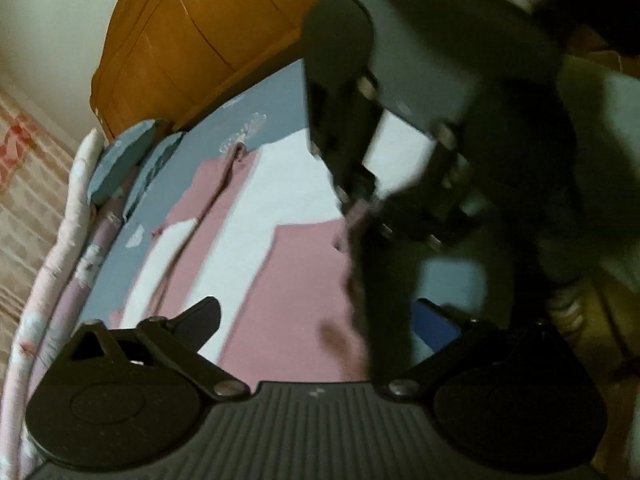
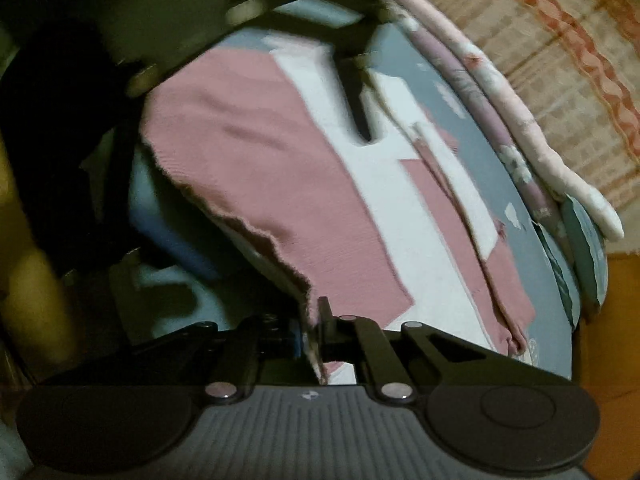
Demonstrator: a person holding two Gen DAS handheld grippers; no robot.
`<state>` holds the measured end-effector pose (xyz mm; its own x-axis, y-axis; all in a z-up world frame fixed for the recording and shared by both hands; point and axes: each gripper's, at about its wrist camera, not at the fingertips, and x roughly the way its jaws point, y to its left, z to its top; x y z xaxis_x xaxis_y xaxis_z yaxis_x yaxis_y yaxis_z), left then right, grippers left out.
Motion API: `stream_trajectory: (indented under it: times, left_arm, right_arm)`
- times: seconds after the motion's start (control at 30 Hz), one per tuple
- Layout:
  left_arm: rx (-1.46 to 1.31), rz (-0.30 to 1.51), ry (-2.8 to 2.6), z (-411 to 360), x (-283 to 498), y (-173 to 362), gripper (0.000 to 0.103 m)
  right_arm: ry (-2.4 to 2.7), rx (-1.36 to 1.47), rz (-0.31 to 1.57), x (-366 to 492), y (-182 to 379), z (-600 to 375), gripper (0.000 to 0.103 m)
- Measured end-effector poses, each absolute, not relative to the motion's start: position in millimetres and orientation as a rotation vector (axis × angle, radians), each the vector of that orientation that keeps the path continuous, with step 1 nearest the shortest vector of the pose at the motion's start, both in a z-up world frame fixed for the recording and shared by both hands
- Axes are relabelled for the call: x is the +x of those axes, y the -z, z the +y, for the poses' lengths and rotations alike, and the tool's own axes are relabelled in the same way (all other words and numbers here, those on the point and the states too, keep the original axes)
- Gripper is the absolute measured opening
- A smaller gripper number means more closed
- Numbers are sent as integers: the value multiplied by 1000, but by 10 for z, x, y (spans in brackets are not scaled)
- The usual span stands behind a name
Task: Fold clothes
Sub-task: 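Close both grippers on the pink ribbed hem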
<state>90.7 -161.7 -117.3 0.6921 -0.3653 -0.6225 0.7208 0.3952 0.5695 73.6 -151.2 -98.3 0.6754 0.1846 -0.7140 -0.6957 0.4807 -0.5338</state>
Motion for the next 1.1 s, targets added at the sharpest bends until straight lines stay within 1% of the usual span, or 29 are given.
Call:
stream_trajectory:
  times: [0.03, 0.07, 0.13, 0.17, 0.23, 0.37, 0.5, 0.57, 0.6, 0.63, 0.7, 0.77, 1.0, 1.1]
  left_arm:
    - [922, 453, 709, -1614, 911, 1199, 77]
    - [919, 473, 691, -1616, 926, 1232, 69]
    - [920, 487, 650, -1602, 937, 1287, 67]
    - [917, 491, 628, -1587, 944, 1292, 64]
    - [942, 498, 569, -1546, 964, 1304, 61]
    - [1016, 509, 435, -1302, 988, 1350, 61]
    - [1030, 534, 338, -1036, 975, 1338, 61]
    - [1018, 531, 319, -980, 965, 1296, 59]
    - [1005, 528, 314, -968, 967, 1268, 58]
    - [992, 525, 308, -956, 969, 1240, 56]
    - [971, 518, 300, -938, 972, 1192, 55]
    - [961, 510, 300, -936, 986, 1162, 52]
    - [939, 512, 313, -900, 1031, 1176, 52]
    - [938, 515, 317, -886, 1013, 1207, 52]
  right_arm:
    - [-578, -903, 632, 741, 946, -1534, 8]
    - [-573, -890, 627, 742, 913, -1551, 8]
    - [-567, -869, 625, 744, 869, -1584, 8]
    - [-564, -864, 624, 747, 860, -1587, 8]
    - [-557, -853, 622, 751, 846, -1595, 8]
    - [-545, -832, 624, 767, 857, -1608, 8]
    - [-517, -820, 621, 752, 872, -1618, 8]
    - [-475, -831, 608, 738, 905, -1601, 15]
    - [-450, -838, 600, 731, 925, -1590, 27]
    - [-421, -848, 594, 727, 957, -1573, 43]
    - [-367, -876, 591, 734, 1049, -1534, 56]
    - [-332, -902, 602, 753, 1149, -1509, 57]
    - [-159, -1011, 642, 805, 1345, -1682, 57]
    - [-85, -1061, 658, 808, 1401, -1788, 61]
